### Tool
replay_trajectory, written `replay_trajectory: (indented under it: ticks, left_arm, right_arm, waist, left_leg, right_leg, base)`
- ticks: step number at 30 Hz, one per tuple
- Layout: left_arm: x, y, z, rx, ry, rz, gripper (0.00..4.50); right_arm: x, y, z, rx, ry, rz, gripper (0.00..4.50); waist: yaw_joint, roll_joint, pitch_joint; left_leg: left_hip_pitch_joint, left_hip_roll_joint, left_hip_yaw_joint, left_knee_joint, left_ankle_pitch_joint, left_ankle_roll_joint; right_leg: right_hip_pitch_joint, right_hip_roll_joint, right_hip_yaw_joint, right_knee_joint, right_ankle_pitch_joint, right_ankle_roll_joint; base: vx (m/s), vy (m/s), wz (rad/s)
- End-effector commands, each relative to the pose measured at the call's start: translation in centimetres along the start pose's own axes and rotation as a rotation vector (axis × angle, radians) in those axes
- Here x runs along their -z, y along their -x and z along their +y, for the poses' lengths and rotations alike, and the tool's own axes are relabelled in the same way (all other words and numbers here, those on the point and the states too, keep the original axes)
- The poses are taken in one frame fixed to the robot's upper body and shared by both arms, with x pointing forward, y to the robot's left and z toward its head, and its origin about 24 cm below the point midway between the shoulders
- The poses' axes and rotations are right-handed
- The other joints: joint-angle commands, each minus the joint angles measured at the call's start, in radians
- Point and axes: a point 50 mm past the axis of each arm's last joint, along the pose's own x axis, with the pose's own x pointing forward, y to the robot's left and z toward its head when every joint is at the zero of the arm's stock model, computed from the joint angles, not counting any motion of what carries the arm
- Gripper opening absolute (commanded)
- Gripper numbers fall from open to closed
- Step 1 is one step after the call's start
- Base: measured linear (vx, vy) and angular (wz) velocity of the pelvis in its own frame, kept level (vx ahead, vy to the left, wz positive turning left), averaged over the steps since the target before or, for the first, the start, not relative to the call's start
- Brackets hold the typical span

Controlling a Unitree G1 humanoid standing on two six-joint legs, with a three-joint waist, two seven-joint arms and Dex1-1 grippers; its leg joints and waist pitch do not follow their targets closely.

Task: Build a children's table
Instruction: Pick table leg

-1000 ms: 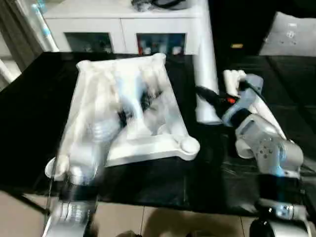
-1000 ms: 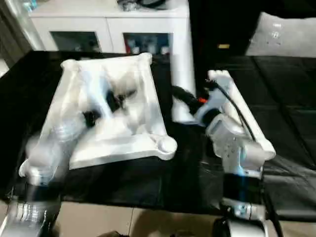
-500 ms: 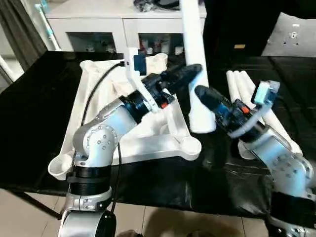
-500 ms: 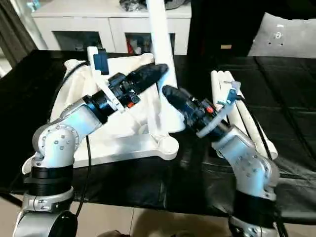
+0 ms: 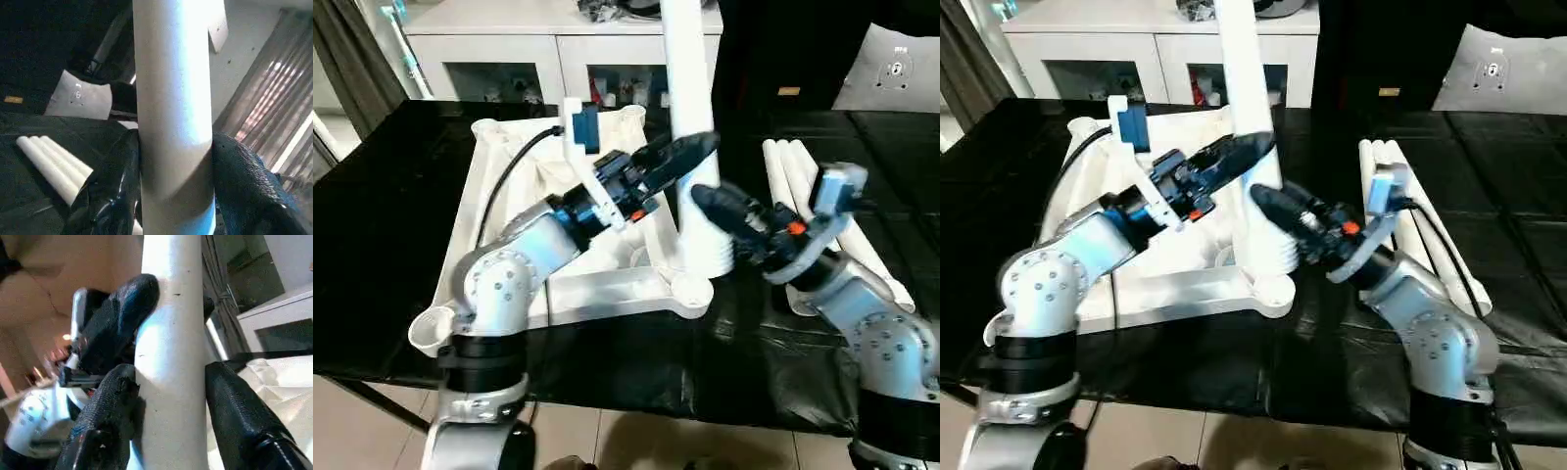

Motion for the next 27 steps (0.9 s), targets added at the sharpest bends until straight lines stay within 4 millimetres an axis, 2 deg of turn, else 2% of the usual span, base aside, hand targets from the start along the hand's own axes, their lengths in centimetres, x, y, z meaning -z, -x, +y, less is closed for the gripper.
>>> replay_trajectory:
  ticks: [1,5,10,17,23,27]
  left_arm:
    - [-0.1,-0.8,-1.2,0.048,-0.057,0.009,1.97]
    - [-0.2,-1.0,-0.9,-0.008,-0.127,0.012,1.97]
    - [0.2,-1.2,-0.2,-0.108,-0.237,0.040,1.97]
    - [1.2,-0.9,0.0,-0.129,-0.280,0.065,1.91]
    - [1.3,-0.7,0.3,-0.136,-0.285,0.062,1.90]
    - [1.6,-0.5,0.9,-0.169,-0.382,0.087,1.90]
  right_arm:
    - [0.8,-0.5,-0.4,0.071,0.092,0.078,1.84]
    - [1.1,-1.0,-0.6,0.111,0.155,0.096,1.84]
    - [1.4,-1.9,-0.9,0.177,0.230,0.077,1.84]
    - [1.5,-2.1,-1.3,0.217,0.287,0.054,1.84]
    - [1.5,-2.1,-1.5,0.230,0.326,0.060,1.84]
    - [1.6,-2.0,-1.5,0.235,0.352,0.075,1.84]
  waist:
    - [0.001,-0.015,-0.065]
    - [0.000,-0.016,-0.067]
    - [-0.001,-0.019,-0.071]
    - [0.000,-0.018,-0.071]
    - [-0.001,-0.018,-0.071]
    - [-0.002,-0.018,-0.072]
  left_leg:
    - [0.004,0.081,-0.026,-0.077,-0.116,0.054]
    - [0.004,0.081,-0.026,-0.076,-0.108,0.057]
    - [-0.002,0.081,-0.026,-0.072,-0.066,0.087]
    - [-0.001,0.084,-0.025,-0.071,-0.064,0.101]
    - [-0.001,0.083,-0.025,-0.071,-0.079,0.099]
    - [-0.001,0.083,-0.025,-0.069,-0.067,0.109]
  right_leg:
    - [0.044,-0.074,0.032,-0.079,-0.224,-0.212]
    - [0.046,-0.076,0.034,-0.077,-0.198,-0.212]
    - [0.048,-0.075,0.032,-0.070,-0.112,-0.234]
    - [0.048,-0.077,0.032,-0.066,-0.092,-0.249]
    - [0.049,-0.076,0.032,-0.067,-0.103,-0.249]
    - [0.049,-0.076,0.033,-0.066,-0.085,-0.245]
  base:
    - [0.000,0.000,0.00]
    - [0.000,0.000,0.00]
    - [0.000,0.000,0.00]
    - [0.000,0.000,0.00]
    - [0.000,0.000,0.00]
    - [0.000,0.000,0.00]
